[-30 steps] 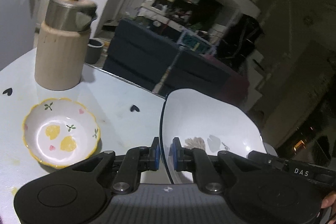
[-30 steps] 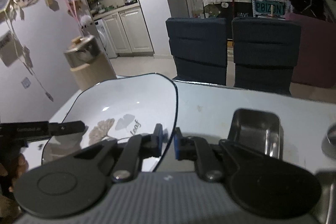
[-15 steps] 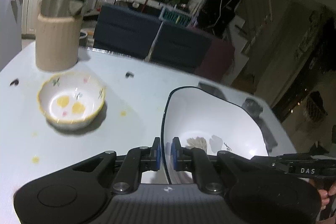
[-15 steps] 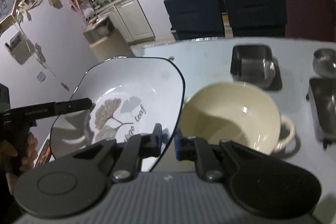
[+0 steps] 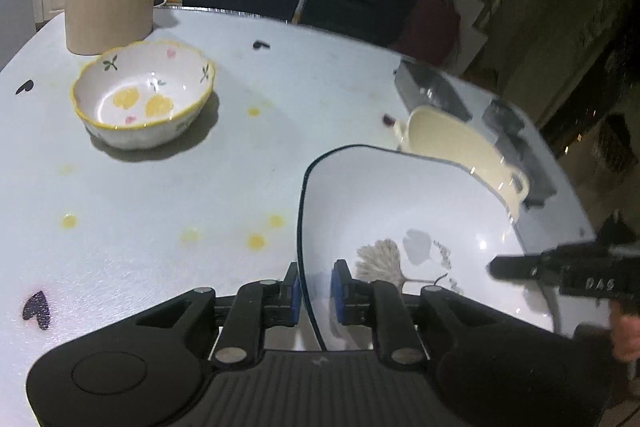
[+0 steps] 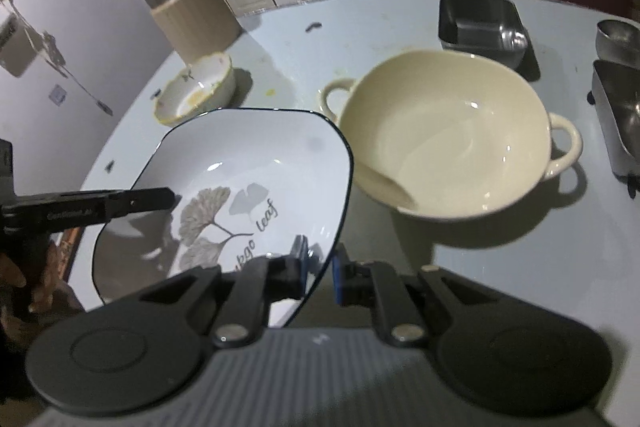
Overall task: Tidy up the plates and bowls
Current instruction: 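Lift the plate with both grippers and carry it toward the cream bowl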
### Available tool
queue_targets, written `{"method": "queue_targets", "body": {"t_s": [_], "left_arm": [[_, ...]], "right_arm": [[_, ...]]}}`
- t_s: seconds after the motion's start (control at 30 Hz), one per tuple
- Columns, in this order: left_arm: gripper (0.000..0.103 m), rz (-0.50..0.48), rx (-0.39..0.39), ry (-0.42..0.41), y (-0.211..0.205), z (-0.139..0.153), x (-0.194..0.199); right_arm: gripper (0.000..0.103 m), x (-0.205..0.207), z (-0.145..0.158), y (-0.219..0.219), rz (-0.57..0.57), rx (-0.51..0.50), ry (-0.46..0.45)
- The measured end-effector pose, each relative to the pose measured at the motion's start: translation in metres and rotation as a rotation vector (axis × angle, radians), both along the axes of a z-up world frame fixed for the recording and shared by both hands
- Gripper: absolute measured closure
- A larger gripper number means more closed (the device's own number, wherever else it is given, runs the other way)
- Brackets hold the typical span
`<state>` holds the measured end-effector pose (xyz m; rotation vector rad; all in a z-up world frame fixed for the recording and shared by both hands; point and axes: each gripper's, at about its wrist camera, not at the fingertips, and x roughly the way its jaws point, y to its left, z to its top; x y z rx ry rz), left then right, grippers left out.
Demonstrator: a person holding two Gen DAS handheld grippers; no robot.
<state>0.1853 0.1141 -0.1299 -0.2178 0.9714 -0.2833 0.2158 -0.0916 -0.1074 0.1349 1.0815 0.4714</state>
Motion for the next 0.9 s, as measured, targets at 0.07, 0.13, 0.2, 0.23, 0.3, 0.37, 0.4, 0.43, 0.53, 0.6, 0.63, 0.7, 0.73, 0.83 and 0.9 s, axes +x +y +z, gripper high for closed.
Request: {"method": "queue_targets", "body": {"t_s": [0.07,0.13,0.2,0.23,0.3,0.37,0.4,0.43,0.53,0.6,0.63,0.7,0.73,0.83,0.9], "left_arm": [[0.083,-0.005,0.019,0.021,0.000,-0.006,0.001],[0.082,-0.005,0.020,0.053,0.003,-0.013,0.003],[0.081,-0.004,0.022,0.081,0.005,-0.021,0.005],[0.081,-0.004,0.027,0.093,0.005,-0.024,0.007],[0.081,-0.007,0.043,0.112,0.005,-0.030,0.008],[0.081,-0.019,0.073,0.126,0.003,-0.036,0.010],[0.080,-0.029,0.081,0.114,0.002,-0.037,0.009],[0.080,-0.034,0.089,0.109,0.001,-0.036,0.010],[0.080,-0.031,0.083,0.111,0.003,-0.037,0.011],[0.080,-0.036,0.090,0.114,0.002,-0.036,0.010],[0.081,-0.041,0.095,0.115,0.001,-0.037,0.010],[0.081,-0.050,0.108,0.112,0.000,-0.035,0.009],[0.081,-0.052,0.115,0.111,-0.002,-0.035,0.008],[0.082,-0.060,0.134,0.106,-0.005,-0.034,0.008],[0.082,-0.061,0.132,0.108,-0.005,-0.034,0.008]], "right_arm": [[0.088,-0.003,-0.006,0.002,0.016,-0.020,0.007],[0.088,-0.005,-0.010,0.006,0.033,-0.035,0.017],[0.088,-0.006,-0.014,0.010,0.047,-0.049,0.027],[0.088,-0.006,-0.016,0.012,0.055,-0.056,0.030],[0.088,-0.008,-0.020,0.016,0.072,-0.072,0.035],[0.089,-0.010,-0.023,0.020,0.089,-0.096,0.038],[0.089,-0.011,-0.024,0.022,0.094,-0.105,0.039],[0.090,-0.012,-0.026,0.023,0.099,-0.114,0.039],[0.090,-0.011,-0.025,0.022,0.090,-0.118,0.035],[0.090,-0.009,-0.025,0.022,0.081,-0.117,0.034],[0.090,-0.009,-0.024,0.022,0.080,-0.119,0.032],[0.090,-0.007,-0.025,0.023,0.075,-0.123,0.036],[0.090,-0.006,-0.026,0.023,0.071,-0.123,0.042],[0.090,-0.003,-0.030,0.024,0.061,-0.132,0.057],[0.090,-0.001,-0.033,0.024,0.052,-0.133,0.067]]}}
